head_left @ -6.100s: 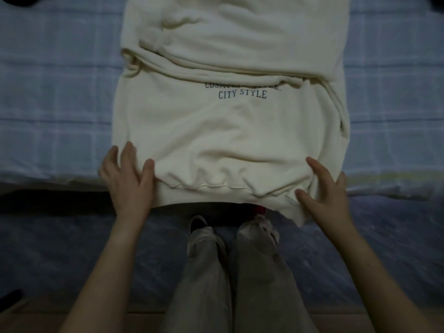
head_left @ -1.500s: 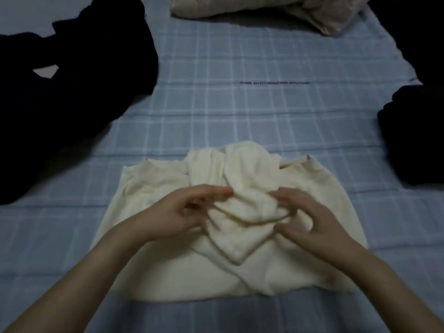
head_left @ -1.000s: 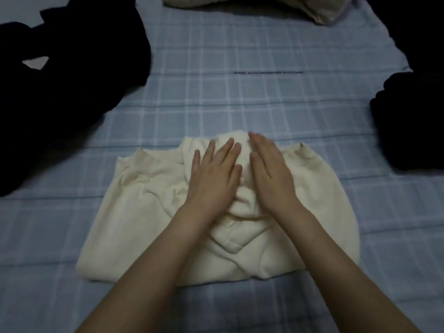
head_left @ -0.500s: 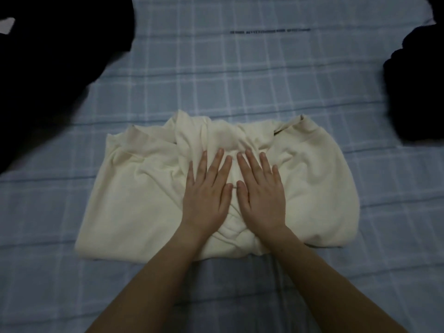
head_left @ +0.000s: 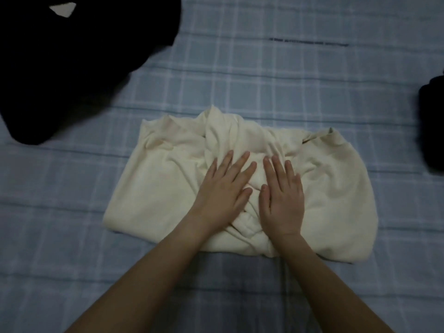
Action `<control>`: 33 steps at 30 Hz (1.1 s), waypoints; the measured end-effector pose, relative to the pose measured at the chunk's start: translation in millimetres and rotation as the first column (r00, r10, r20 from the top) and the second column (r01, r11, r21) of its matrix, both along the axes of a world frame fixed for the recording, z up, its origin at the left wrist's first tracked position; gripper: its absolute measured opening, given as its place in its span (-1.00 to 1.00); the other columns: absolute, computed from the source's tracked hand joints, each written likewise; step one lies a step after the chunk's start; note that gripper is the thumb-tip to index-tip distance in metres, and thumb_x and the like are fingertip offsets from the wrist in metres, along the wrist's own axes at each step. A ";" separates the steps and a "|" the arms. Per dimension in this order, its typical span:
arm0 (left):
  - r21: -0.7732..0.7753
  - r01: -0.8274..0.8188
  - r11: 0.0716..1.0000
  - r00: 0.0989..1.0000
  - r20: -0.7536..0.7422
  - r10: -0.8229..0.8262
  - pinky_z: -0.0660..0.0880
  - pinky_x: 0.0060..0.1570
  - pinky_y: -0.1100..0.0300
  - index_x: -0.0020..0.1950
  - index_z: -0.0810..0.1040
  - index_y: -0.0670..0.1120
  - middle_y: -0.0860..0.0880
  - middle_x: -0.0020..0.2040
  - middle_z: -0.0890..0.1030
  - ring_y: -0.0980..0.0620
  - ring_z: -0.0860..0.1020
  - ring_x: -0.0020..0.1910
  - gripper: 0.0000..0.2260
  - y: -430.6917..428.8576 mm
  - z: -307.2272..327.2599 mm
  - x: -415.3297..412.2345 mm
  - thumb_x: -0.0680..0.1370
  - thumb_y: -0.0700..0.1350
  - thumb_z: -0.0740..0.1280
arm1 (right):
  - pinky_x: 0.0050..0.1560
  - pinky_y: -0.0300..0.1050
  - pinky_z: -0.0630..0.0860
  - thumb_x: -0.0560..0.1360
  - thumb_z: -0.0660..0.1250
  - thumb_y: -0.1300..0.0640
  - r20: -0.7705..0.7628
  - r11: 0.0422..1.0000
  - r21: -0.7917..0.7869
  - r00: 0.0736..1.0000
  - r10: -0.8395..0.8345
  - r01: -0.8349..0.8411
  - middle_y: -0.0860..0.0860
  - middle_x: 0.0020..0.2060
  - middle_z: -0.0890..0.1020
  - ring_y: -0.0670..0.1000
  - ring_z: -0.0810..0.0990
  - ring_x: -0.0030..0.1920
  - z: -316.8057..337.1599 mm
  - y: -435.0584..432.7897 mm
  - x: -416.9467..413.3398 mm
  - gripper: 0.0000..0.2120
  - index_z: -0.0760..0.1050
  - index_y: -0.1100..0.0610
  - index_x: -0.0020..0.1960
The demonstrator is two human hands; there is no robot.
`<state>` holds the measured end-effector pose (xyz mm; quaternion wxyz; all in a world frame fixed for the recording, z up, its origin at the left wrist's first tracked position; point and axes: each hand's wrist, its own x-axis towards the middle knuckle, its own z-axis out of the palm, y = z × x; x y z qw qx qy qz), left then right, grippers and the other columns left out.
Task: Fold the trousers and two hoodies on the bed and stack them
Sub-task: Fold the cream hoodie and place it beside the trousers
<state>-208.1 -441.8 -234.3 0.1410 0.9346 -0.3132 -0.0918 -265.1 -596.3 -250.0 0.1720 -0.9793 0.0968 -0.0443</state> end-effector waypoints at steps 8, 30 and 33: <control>0.038 -0.554 0.831 0.832 0.031 0.553 0.02 0.46 -0.22 0.55 0.22 0.14 -0.15 0.57 0.20 -0.24 0.17 0.51 -0.51 145.0 17.3 9.7 0.61 0.15 0.11 | 0.50 0.25 0.05 0.60 0.01 -0.04 0.094 0.999 -0.008 0.995 0.035 -0.034 0.10 0.55 0.27 0.24 0.14 0.56 29.7 5.8 -7.3 -0.46 0.26 0.04 0.56; -0.531 -0.794 0.294 0.511 -0.846 -0.148 0.51 0.10 0.30 0.40 0.46 0.17 0.12 0.39 0.51 0.12 0.48 0.35 -0.36 174.3 58.6 18.8 0.39 -0.29 0.42 | 0.50 0.30 0.06 0.55 0.07 -0.07 0.121 0.988 -0.151 0.993 -0.005 0.023 0.09 0.51 0.36 0.23 0.22 0.53 -12.9 27.1 2.8 -0.43 0.31 0.04 0.54; -0.578 -0.760 0.297 0.534 -0.816 -0.221 0.53 0.09 0.28 0.46 0.41 0.11 0.10 0.41 0.48 0.10 0.50 0.34 -0.34 142.3 78.0 12.0 0.42 -0.34 0.40 | 0.49 0.31 0.06 0.55 0.07 -0.08 0.092 0.990 -0.135 0.996 -0.018 0.030 0.09 0.50 0.37 0.23 0.23 0.53 -6.1 29.2 3.0 -0.43 0.32 0.04 0.53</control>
